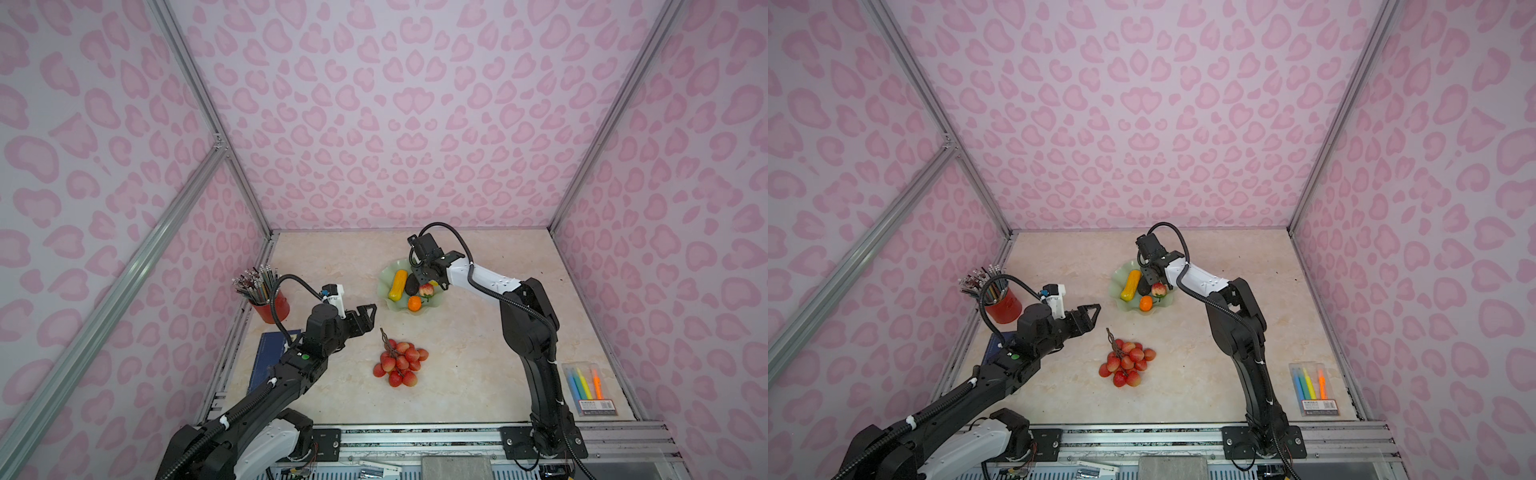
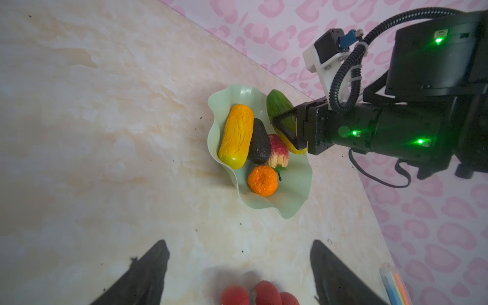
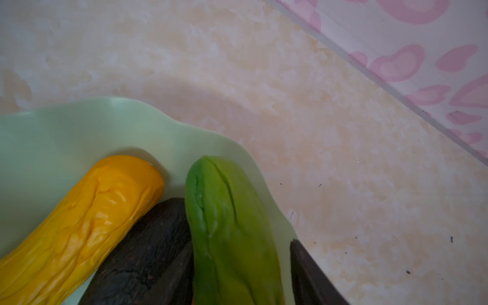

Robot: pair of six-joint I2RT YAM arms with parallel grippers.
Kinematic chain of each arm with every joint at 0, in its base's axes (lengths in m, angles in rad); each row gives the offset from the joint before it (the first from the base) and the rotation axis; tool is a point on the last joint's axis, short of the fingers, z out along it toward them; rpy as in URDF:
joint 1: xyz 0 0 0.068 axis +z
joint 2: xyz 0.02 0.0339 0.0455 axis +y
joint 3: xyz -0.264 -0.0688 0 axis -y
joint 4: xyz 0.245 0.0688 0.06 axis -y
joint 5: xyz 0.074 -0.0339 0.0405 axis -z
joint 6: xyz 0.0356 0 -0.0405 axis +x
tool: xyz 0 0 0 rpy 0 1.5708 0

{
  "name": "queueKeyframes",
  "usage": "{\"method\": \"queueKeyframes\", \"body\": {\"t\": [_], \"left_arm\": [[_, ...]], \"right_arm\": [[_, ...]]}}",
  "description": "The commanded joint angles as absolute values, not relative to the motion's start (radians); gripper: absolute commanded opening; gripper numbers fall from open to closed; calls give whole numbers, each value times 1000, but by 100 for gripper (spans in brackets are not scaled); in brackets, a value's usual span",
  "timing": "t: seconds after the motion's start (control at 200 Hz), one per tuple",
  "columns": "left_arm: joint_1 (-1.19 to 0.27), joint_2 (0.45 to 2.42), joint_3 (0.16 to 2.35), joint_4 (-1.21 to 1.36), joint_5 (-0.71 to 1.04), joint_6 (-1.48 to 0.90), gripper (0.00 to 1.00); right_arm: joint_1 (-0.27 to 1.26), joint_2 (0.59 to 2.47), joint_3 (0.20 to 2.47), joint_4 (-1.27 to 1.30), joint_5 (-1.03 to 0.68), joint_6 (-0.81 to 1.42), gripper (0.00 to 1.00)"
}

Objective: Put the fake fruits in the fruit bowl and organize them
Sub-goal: 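Place the bitter melon in the bowl with the right gripper, then grasp the red lychee bunch with left gripper while right arm withdraws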

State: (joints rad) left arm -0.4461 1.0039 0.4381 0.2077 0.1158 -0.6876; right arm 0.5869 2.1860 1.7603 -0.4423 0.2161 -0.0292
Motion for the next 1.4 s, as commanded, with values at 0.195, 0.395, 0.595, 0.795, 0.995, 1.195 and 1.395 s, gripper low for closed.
{"method": "queueKeyframes", "body": {"t": [0.195,0.395,0.595,0.795,0.995,1.195,1.395], "left_arm": [[-517,1062,442,284,196,-713,82],[-565,1127,446,300,200,-709,77],[-598,1207,463,313,194,-710,71],[-628,1260,471,327,210,-718,51],[-644,1261,459,326,206,-739,31],[-646,1210,478,304,187,-731,10],[-646,1159,518,296,214,-741,4]], "right_arm": [[583,1957,1634,-351,186,40,78],[572,1702,1370,-142,127,156,88],[568,1567,1216,-72,124,216,90],[561,1528,1172,-86,141,238,90],[552,1524,1162,-86,135,252,90],[545,1509,1151,-97,133,261,90],[519,1462,1087,-76,127,293,90]]}}
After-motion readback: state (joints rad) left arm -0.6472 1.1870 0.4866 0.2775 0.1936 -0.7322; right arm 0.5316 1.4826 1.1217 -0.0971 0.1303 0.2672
